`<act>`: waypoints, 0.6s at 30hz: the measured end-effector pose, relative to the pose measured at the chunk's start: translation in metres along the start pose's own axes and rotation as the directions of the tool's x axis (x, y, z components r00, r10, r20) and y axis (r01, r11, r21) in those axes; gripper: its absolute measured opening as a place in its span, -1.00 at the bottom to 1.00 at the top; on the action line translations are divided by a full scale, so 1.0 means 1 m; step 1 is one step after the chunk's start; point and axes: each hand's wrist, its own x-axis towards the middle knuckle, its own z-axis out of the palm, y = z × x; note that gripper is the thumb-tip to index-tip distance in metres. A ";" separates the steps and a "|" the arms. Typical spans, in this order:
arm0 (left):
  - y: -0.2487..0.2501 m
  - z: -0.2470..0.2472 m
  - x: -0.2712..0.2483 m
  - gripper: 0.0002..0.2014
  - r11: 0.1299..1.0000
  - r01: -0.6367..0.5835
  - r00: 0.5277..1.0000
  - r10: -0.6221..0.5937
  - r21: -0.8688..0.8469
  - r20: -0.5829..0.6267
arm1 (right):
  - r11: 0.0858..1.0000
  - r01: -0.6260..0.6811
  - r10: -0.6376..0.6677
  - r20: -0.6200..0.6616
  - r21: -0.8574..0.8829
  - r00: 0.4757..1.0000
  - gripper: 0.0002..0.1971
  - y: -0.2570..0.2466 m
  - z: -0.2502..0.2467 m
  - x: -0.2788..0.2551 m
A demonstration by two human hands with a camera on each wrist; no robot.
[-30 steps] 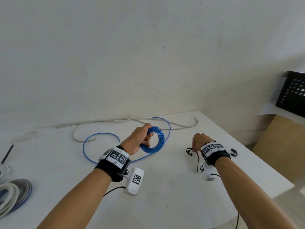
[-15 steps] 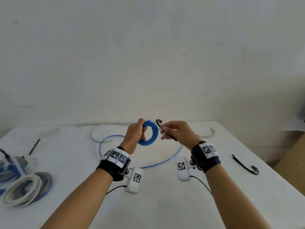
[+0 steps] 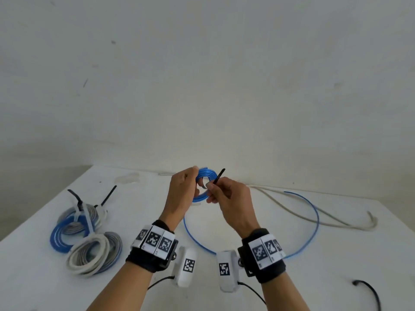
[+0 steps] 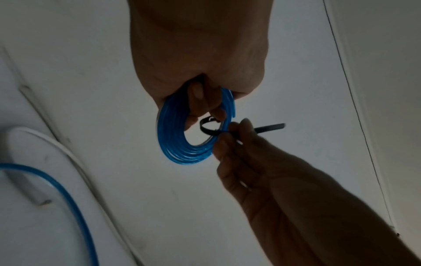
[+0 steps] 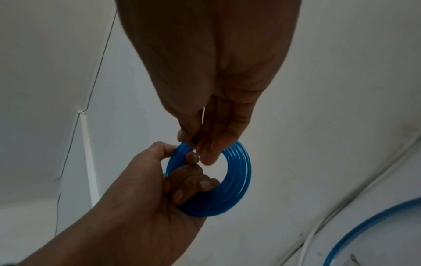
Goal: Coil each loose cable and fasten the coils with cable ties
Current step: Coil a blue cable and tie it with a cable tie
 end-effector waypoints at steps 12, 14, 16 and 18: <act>-0.034 -0.012 -0.004 -0.80 0.994 -0.073 0.997 0.071 -0.079 -0.025 | 0.994 0.087 -0.084 -0.045 0.072 0.995 -0.88 0.010 0.021 -0.019; -0.039 -0.015 -0.003 -0.83 0.993 -0.091 0.995 0.088 -0.073 -0.042 | 0.990 0.112 -0.105 -0.073 0.089 0.992 -0.87 0.003 0.019 -0.017; -0.043 -0.018 -0.002 -0.84 0.993 -0.097 0.994 0.094 -0.069 -0.055 | 0.982 0.114 -0.106 -0.064 0.153 0.992 -0.81 -0.003 0.017 -0.016; -0.042 -0.020 -0.001 -0.84 0.992 -0.103 0.993 0.099 -0.068 -0.065 | 0.966 0.064 -0.070 0.013 0.249 0.997 -0.78 -0.005 0.017 -0.017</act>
